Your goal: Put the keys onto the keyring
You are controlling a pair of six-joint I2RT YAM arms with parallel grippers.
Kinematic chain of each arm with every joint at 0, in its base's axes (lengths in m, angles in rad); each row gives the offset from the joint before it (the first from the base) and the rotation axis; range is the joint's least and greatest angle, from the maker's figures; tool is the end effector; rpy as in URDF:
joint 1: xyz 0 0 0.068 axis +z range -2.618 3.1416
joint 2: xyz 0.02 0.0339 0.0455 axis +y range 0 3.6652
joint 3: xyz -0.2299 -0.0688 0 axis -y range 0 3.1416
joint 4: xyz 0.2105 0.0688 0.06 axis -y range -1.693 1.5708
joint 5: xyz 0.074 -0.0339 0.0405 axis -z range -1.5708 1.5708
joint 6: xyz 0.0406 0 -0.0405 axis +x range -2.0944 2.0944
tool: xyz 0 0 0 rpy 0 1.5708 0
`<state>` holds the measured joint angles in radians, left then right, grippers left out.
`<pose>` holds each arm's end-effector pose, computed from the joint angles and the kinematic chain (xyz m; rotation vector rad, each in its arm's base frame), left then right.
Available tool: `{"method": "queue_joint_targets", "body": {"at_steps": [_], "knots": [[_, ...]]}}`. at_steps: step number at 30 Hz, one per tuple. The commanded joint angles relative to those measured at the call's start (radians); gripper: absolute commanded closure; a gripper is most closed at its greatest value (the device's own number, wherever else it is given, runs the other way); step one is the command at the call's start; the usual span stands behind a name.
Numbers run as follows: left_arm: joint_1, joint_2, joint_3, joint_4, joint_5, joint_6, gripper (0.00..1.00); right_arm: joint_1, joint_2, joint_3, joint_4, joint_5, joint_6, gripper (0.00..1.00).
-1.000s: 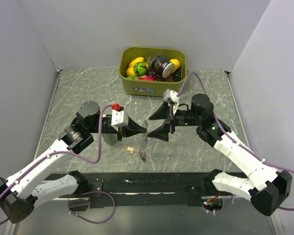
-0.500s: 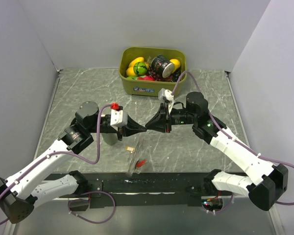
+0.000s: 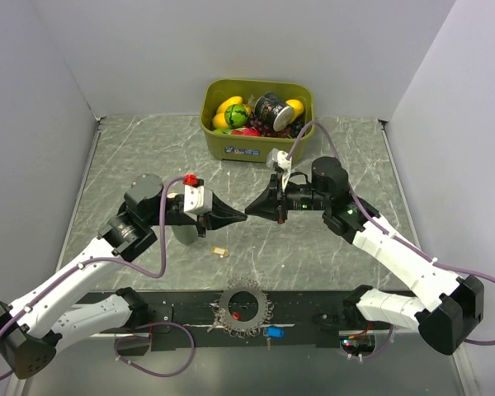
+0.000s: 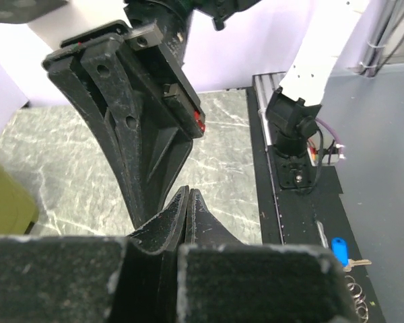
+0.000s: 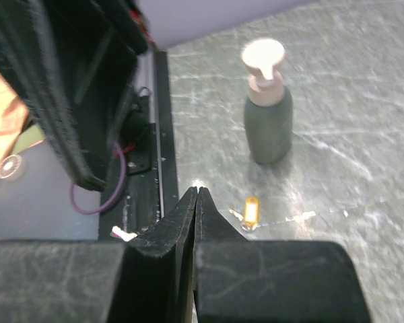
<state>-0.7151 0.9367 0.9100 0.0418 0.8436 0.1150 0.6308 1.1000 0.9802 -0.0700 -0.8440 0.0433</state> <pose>0.1287 -0.1519 0.3546 1.2503 1.1150 -1.1110 0.1687 0.1608 0.3338 -1.1240 1.4817 1.2152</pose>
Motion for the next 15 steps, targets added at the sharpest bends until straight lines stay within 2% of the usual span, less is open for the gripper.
{"method": "queue_joint_targets", "body": {"at_steps": [1,2,3,4,5,8,9,11,12,15], "knots": [[-0.003,-0.024,-0.049,0.076,-0.083,-0.061,0.99,0.006,0.001,-0.043,-0.008,0.097,0.007,0.96],[-0.003,-0.024,-0.074,0.092,-0.101,-0.070,0.97,0.006,0.000,-0.052,-0.013,0.120,0.006,0.91],[-0.003,-0.024,-0.089,0.105,-0.141,-0.087,0.88,0.006,-0.002,-0.063,-0.016,0.132,0.018,0.85],[-0.003,-0.021,-0.106,0.124,-0.152,-0.147,0.77,0.006,-0.005,-0.099,0.004,0.146,0.029,0.78],[-0.003,-0.019,-0.140,0.162,-0.165,-0.176,0.58,0.006,-0.006,-0.119,0.007,0.172,0.042,0.72],[-0.003,-0.018,-0.229,0.275,-0.228,-0.337,0.38,0.006,-0.026,-0.205,0.021,0.221,0.116,0.54],[-0.004,-0.021,-0.255,0.300,-0.276,-0.377,0.29,0.006,-0.047,-0.228,0.019,0.252,0.166,0.52],[-0.004,-0.039,-0.331,0.337,-0.337,-0.492,0.01,0.009,-0.078,-0.299,0.004,0.296,0.210,0.45],[-0.004,-0.047,-0.354,0.342,-0.371,-0.523,0.03,0.013,-0.112,-0.340,-0.011,0.354,0.239,0.36],[-0.004,-0.073,-0.419,0.282,-0.497,-0.616,0.04,0.033,-0.181,-0.408,-0.072,0.420,0.263,0.22]]}}
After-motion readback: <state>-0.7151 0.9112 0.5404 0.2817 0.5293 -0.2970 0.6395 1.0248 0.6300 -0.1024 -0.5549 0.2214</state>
